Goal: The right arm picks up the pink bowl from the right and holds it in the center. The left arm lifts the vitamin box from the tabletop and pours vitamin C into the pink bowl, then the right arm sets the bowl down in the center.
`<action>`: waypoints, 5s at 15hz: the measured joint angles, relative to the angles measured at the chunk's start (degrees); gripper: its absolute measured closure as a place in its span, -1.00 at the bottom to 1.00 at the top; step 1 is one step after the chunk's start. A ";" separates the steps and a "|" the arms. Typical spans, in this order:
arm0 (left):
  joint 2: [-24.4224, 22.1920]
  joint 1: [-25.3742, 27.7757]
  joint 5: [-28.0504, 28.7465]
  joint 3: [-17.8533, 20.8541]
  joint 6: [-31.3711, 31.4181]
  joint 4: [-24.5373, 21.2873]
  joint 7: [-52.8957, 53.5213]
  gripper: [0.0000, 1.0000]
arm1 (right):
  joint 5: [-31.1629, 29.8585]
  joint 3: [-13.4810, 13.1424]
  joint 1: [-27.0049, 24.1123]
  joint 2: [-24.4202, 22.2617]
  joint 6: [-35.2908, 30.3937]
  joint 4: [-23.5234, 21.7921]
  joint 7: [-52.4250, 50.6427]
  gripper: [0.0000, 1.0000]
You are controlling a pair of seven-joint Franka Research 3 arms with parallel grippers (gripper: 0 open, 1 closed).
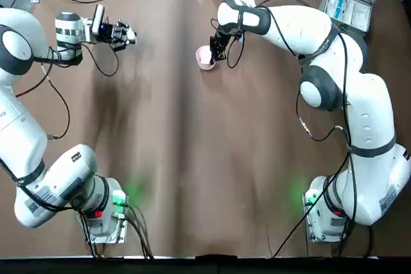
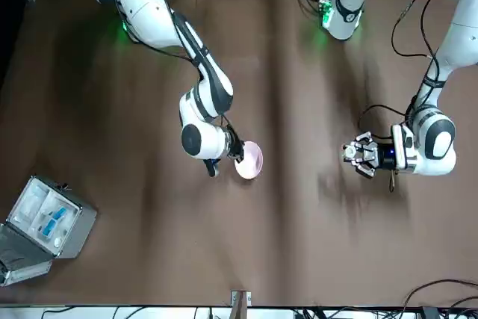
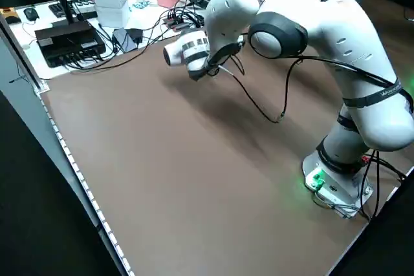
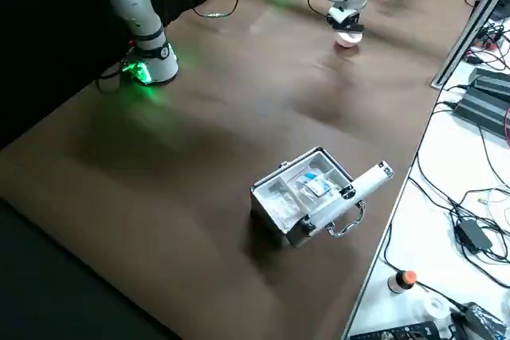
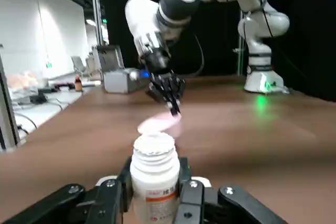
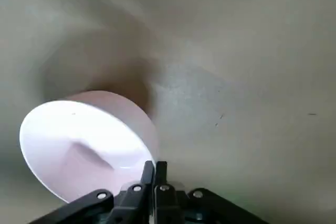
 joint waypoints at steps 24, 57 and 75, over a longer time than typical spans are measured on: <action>10.65 -1.06 5.52 8.63 2.76 3.93 9.72 0.05 | -11.08 -0.04 -0.21 0.02 0.56 2.48 -0.62 0.27; -19.50 -28.08 20.96 14.65 4.37 13.62 -12.00 -1.00 | -31.69 -0.50 -37.81 -35.61 -39.05 2.64 -74.58 -0.04; -36.13 -33.24 44.42 15.91 7.67 12.03 -87.36 -1.00 | -33.06 0.61 -38.49 -41.63 -33.90 -2.53 -77.45 -0.99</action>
